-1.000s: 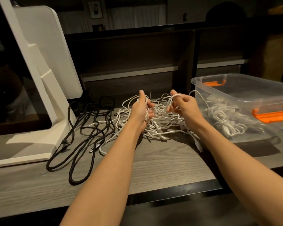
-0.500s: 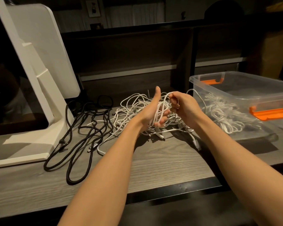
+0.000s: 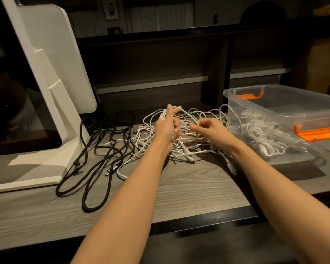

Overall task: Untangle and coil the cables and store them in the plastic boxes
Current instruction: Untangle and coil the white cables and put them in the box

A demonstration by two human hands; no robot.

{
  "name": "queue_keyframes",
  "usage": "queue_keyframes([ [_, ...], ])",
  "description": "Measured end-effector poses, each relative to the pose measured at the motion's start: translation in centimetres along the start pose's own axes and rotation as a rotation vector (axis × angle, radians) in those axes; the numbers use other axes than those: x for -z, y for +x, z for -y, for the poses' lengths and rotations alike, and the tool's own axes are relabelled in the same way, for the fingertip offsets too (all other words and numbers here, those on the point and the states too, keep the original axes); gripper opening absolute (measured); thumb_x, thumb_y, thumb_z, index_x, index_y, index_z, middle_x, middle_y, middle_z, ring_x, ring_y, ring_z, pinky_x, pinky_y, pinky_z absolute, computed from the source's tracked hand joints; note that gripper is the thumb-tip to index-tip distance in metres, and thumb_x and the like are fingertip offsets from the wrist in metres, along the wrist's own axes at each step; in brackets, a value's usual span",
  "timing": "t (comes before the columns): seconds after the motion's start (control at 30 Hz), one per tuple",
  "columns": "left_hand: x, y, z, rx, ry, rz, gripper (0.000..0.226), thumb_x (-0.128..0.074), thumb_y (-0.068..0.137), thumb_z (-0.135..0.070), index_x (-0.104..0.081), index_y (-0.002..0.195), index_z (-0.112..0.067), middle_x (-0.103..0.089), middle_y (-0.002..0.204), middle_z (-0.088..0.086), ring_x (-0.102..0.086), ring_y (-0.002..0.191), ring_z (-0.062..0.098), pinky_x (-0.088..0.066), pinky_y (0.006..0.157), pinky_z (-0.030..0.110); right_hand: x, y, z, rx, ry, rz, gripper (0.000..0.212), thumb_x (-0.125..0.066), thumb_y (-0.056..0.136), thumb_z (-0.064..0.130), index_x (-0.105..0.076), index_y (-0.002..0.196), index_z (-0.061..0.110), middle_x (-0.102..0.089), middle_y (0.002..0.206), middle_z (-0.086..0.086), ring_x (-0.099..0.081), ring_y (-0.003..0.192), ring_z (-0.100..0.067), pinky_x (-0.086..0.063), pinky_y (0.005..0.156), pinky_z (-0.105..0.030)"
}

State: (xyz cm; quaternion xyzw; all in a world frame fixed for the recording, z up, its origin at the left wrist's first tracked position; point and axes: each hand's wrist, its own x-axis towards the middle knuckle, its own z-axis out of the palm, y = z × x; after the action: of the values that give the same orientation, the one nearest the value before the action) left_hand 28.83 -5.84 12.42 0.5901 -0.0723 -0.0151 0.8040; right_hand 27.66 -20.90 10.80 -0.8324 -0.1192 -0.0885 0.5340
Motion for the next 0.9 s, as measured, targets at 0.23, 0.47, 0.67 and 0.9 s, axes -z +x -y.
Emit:
queue_keyframes([
  [0.23, 0.0, -0.6, -0.9, 0.104, -0.396, 0.156, 0.039, -0.037, 0.103, -0.040, -0.063, 0.086, -0.016, -0.071, 0.087, 0.000, -0.068, 0.092, 0.013, -0.046, 0.096, 0.034, -1.1, 0.8, -0.8, -0.096, -0.204, -0.335, 0.015, -0.058, 0.094, 0.025, -0.054, 0.082, 0.018, -0.054, 0.073, 0.004, -0.054, 0.072, -0.015, -0.043, 0.064, -0.027],
  [0.47, 0.1, 0.0, -0.8, 0.302, -0.596, 0.080, 0.046, -0.038, 0.102, -0.043, -0.047, 0.067, -0.014, -0.037, 0.048, -0.006, -0.034, 0.036, 0.004, -0.040, 0.040, 0.017, -1.7, 0.1, 0.5, 0.048, 0.268, -0.196, 0.025, -0.046, 0.100, 0.023, -0.060, 0.113, 0.007, -0.069, 0.093, -0.005, -0.066, 0.081, 0.001, -0.050, 0.072, -0.012],
  [0.67, 0.0, 0.2, -1.0, 0.205, -0.137, 0.032, 0.051, -0.030, 0.102, -0.053, -0.046, 0.071, -0.015, -0.045, 0.058, -0.002, -0.038, 0.045, 0.006, -0.030, 0.041, 0.016, -1.9, 0.2, 0.2, 0.190, 0.103, -0.265, 0.057, -0.069, 0.086, 0.026, -0.041, 0.135, 0.020, -0.054, 0.131, -0.003, -0.054, 0.112, 0.007, -0.044, 0.096, -0.014],
  [0.9, -0.5, -0.5, -0.9, 0.028, 0.597, 0.228, 0.065, -0.013, 0.101, -0.058, -0.048, 0.069, -0.013, -0.061, 0.068, 0.003, -0.054, 0.062, 0.014, -0.045, 0.059, 0.023, -1.9, 0.0, 0.6, 0.386, 0.005, -0.422, 0.066, -0.056, 0.090, -0.001, -0.031, 0.146, 0.024, -0.047, 0.137, -0.006, -0.055, 0.116, 0.004, -0.048, 0.094, -0.018],
])
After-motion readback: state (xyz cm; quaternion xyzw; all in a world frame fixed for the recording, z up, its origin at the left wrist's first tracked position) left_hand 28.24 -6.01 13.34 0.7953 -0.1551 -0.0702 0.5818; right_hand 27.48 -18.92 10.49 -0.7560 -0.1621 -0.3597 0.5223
